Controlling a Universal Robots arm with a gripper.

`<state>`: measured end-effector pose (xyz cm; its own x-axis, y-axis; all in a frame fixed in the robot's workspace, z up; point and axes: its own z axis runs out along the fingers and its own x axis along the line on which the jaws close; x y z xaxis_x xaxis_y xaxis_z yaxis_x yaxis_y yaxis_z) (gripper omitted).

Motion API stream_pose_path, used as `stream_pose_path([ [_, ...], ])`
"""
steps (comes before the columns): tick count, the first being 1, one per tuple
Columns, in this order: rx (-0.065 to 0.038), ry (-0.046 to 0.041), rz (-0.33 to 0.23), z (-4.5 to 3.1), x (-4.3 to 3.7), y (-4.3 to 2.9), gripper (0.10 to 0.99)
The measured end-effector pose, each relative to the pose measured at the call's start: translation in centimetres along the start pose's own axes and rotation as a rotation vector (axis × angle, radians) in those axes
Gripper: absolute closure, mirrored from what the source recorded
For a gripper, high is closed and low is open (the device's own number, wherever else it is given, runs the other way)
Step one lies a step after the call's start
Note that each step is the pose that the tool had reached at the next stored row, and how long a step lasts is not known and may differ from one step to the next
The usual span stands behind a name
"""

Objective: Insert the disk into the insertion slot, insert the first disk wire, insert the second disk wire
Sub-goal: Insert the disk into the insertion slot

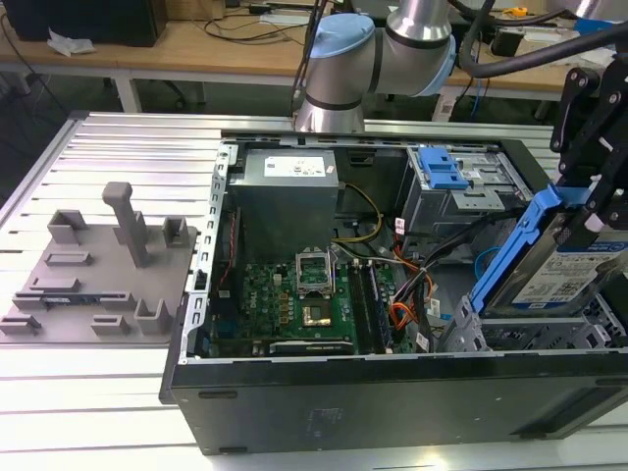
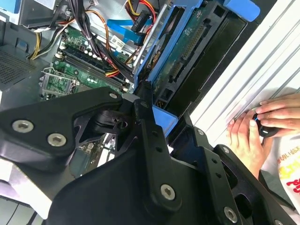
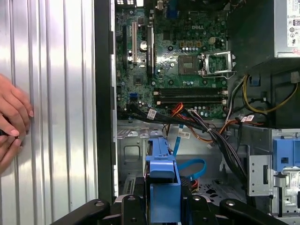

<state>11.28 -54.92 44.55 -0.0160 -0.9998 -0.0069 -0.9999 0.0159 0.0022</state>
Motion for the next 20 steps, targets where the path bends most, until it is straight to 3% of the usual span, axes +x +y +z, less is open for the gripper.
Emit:
stream_pose_path([
  [5,-0.001,0.0001,0.0,0.56,0.01,0.0,0.718],
  [15,-0.001,0.0,0.0,2.62,0.12,-0.01,0.718],
  [20,-0.001,0.0004,0.0,3.07,0.17,-0.01,0.71],
])
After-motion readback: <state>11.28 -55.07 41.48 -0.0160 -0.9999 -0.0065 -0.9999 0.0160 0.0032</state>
